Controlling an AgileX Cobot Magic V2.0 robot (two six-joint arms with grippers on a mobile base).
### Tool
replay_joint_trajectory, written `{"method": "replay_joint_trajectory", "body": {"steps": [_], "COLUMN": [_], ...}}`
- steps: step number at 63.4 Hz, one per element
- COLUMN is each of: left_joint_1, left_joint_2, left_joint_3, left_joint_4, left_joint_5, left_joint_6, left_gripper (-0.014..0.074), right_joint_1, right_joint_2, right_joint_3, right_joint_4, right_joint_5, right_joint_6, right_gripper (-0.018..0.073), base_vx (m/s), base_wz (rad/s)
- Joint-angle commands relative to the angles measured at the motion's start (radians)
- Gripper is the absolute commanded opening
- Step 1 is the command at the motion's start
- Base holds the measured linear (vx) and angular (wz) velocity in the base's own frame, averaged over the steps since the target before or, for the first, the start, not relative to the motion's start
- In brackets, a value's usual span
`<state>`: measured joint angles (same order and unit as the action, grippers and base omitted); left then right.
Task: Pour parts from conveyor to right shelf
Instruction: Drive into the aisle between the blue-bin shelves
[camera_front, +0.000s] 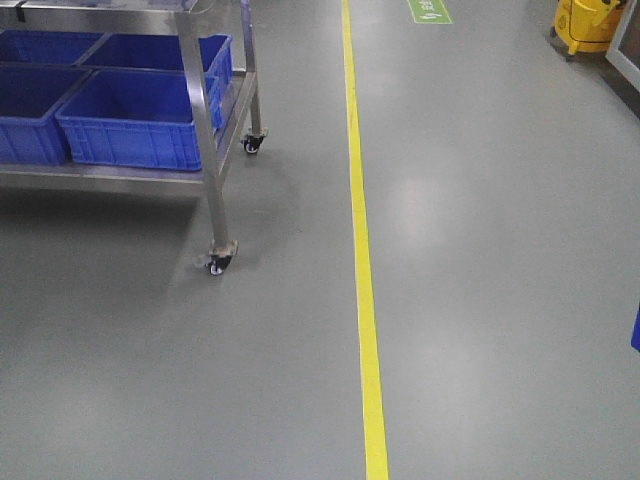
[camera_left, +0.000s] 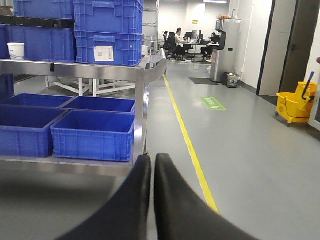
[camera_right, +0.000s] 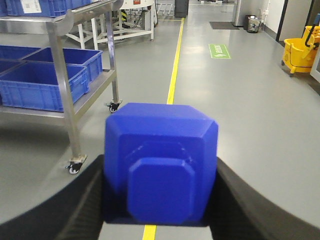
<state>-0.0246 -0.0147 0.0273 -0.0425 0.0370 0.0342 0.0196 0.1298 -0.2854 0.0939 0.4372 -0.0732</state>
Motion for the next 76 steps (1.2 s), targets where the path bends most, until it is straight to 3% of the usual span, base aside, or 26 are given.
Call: {"method": "replay_joint_trajectory", "body": {"steps": [1,37,76], "left_joint_1": [-0.004,-0.004,-0.004], "left_joint_2": [-0.012,-0.012,-0.012], "left_joint_3": [0.031,0.031,0.031], "left_joint_4": [-0.003,-0.003,-0.003], "left_joint_5": [-0.077,-0.077,-0.077], "left_joint_6": [-0.009,-0.009,-0.009], "left_gripper": [-0.0006,-0.0006,-0.0006], "right_joint_1": [-0.003,-0.003,-0.003], "right_joint_2": [0.011,0.011,0.011], "right_joint_3": [-0.026,-0.026,-0.026], "right_joint_4": [-0.001,-0.001,-0.001], "right_joint_5": [-0.079,-0.079,-0.079], "right_joint_6": [-0.003,-0.003,-0.003], "right_gripper": [-0.0008,-0.0008,-0.0008], "base_vx": [0.67,0.59,0.42], "base_wz": [0.02,0.11,0.84]}}
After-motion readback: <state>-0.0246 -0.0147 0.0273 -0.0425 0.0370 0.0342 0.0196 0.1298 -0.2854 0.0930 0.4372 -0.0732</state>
